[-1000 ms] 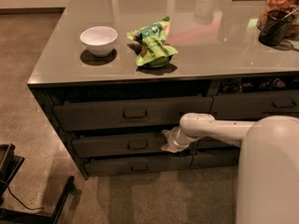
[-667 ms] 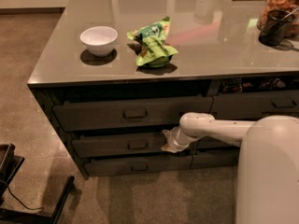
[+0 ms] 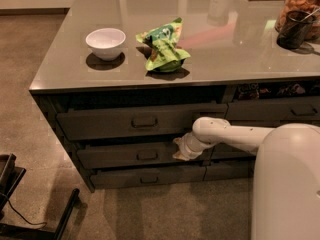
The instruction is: Open middle drawer
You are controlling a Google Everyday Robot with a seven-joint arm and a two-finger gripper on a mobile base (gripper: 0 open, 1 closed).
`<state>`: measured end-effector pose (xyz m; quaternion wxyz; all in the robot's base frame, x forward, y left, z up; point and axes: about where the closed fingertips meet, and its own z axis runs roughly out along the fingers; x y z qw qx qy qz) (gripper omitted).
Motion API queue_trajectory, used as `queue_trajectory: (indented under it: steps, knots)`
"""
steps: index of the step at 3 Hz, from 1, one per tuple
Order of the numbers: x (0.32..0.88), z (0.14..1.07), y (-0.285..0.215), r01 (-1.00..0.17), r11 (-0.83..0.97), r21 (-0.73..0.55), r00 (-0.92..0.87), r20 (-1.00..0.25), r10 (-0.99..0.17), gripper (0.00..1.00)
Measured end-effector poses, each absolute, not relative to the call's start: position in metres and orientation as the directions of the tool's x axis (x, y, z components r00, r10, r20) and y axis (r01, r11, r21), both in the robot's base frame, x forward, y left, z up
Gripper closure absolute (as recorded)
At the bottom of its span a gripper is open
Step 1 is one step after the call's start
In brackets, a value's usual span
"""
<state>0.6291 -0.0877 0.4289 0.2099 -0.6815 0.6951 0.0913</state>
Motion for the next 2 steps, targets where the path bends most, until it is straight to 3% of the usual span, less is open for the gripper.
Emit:
queue_trajectory:
  steps: [2]
  knots:
    - [0.6365, 0.4333, -0.0882, -0.986, 0.055, -0.159, 0.017, -0.416, -0.909, 1.00]
